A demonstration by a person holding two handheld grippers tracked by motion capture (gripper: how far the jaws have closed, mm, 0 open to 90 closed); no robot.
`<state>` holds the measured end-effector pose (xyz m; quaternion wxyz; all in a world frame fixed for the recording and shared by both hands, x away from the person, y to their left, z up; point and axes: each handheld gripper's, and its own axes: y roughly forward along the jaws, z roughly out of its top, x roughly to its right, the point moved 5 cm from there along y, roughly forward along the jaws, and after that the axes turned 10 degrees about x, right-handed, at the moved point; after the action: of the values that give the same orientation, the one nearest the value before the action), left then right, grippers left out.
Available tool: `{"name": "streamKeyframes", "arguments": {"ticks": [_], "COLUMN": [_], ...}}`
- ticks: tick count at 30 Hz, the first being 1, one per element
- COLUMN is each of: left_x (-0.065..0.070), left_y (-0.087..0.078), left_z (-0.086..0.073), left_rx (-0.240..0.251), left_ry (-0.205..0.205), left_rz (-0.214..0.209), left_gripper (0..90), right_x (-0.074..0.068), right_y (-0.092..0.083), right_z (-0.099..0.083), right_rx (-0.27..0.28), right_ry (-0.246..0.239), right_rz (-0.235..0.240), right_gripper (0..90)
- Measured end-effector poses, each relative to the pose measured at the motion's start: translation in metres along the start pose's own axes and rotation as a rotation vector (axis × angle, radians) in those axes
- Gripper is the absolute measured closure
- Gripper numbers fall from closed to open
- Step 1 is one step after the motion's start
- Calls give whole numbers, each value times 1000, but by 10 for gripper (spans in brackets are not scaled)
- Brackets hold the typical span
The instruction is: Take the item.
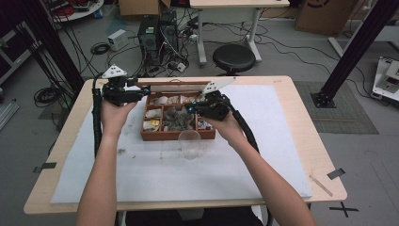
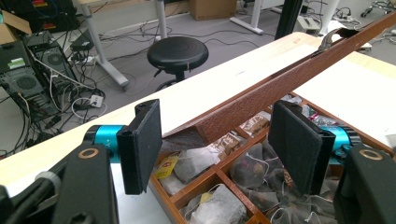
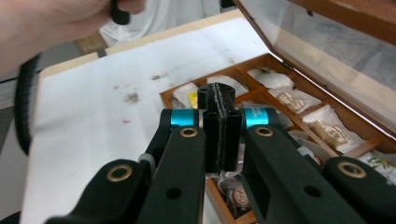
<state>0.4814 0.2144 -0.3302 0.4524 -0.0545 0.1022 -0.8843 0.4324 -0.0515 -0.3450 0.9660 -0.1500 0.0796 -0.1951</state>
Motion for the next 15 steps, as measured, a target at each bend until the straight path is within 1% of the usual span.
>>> {"name": "streamKeyframes", "arguments": {"ticks": [7, 15], "left_x": [0, 0], "left_y": [0, 0], "left_z": [0, 0], "left_rx": [-1, -3], "left_ry": [-1, -1], "left_rz": [1, 2], "left_gripper": [350, 350], "right_x": [-13, -22], "right_y": [-9, -23], "right_z": [3, 0], "right_rx": [12, 25], "right_ry": [-24, -33], "right_rz": [21, 42], "right_gripper": [900, 900]}}
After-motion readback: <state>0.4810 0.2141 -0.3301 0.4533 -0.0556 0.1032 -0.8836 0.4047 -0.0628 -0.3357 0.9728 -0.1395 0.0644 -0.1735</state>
